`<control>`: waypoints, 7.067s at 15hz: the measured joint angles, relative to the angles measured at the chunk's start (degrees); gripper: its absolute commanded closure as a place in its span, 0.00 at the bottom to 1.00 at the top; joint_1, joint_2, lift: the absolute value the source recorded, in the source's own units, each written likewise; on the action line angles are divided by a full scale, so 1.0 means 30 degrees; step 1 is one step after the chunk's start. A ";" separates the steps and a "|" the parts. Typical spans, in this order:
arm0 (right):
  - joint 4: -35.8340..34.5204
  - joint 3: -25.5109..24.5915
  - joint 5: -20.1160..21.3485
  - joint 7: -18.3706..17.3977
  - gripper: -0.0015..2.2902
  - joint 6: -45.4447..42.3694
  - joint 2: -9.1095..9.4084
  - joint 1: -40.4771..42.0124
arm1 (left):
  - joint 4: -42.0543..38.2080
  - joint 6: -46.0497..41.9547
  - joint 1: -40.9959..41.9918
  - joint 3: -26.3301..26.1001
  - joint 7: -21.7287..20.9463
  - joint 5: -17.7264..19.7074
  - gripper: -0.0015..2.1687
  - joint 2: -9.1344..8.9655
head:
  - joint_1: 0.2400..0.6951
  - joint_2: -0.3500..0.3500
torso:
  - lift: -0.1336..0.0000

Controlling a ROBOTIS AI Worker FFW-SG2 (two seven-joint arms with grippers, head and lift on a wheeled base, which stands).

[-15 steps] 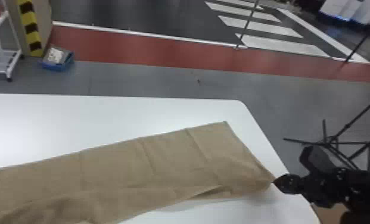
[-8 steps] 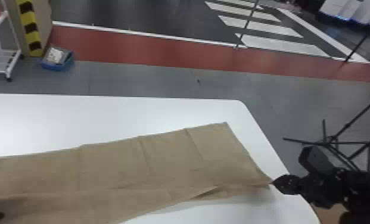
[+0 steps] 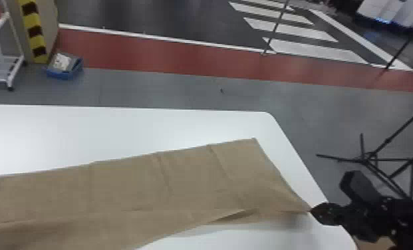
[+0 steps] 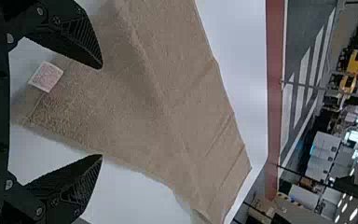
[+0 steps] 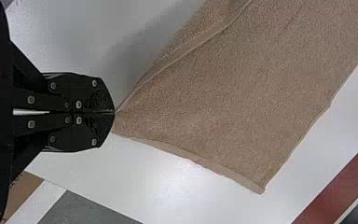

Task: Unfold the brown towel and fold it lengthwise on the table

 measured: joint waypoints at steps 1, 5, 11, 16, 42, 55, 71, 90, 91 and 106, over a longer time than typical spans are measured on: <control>0.0000 -0.0025 -0.0025 -0.0033 0.73 -0.0015 0.0035 0.0036 | 0.0015 -0.0500 0.0380 -0.0450 0.0123 0.0004 0.12 0.0098 | 1.00 0.00 | 0.18; 0.0048 -0.0194 -0.0150 -0.0133 0.73 -0.0146 0.0011 0.0118 | 0.1927 -0.4949 0.1253 -0.1869 0.1391 -0.0310 0.12 0.0550 | 1.00 0.00 | 0.18; 0.0347 -0.0425 -0.0340 -0.0389 0.73 -0.0358 -0.0011 0.0278 | 0.3699 -0.6806 0.1062 -0.1772 0.1750 -0.1429 0.17 0.0871 | 1.00 0.00 | 0.18; 0.0402 -0.0983 -0.0694 -0.0520 0.73 -0.0527 0.0184 0.0605 | 0.4110 -0.7664 0.1040 -0.1196 0.1604 -0.1519 0.58 0.1205 | 1.00 0.00 | 0.18; -0.2971 0.3015 0.4425 0.0476 0.16 0.1462 0.0390 0.2271 | 0.0615 -0.2999 -0.1927 0.1130 -0.3645 -0.1957 0.58 0.0888 | 1.00 0.00 | 0.18; -0.2541 0.3429 0.2843 0.0502 0.85 0.1259 -0.0108 0.1657 | 0.1138 -0.3365 -0.1959 0.1201 -0.3609 -0.1939 0.59 0.0966 | 1.00 0.01 | 0.18; 0.0201 0.4594 -0.0784 0.0502 0.85 0.5183 -0.3063 -0.4853 | 0.4970 0.2154 -0.9785 -0.1103 -0.3528 -0.6691 0.59 0.0821 | 1.00 0.14 | 0.18; 0.8903 1.2009 0.4298 -0.1763 0.03 0.5652 -0.2832 -1.2162 | 0.9382 0.2353 -1.1818 -0.2259 -0.2087 -0.9040 0.42 0.0829 | 1.00 0.28 | 0.18; 0.9008 1.2030 0.4494 -0.2210 0.04 0.5953 -0.2801 -1.2127 | 0.9345 0.2390 -1.1806 -0.2152 -0.1855 -0.8917 0.42 0.0810 | 1.00 0.27 | 0.18; 0.9575 0.9811 0.2862 -0.6068 0.05 0.9938 -0.2119 -1.1563 | 0.8420 0.3401 -1.0687 0.0996 0.4494 -0.3081 0.01 0.0525 | 1.00 0.27 | 0.18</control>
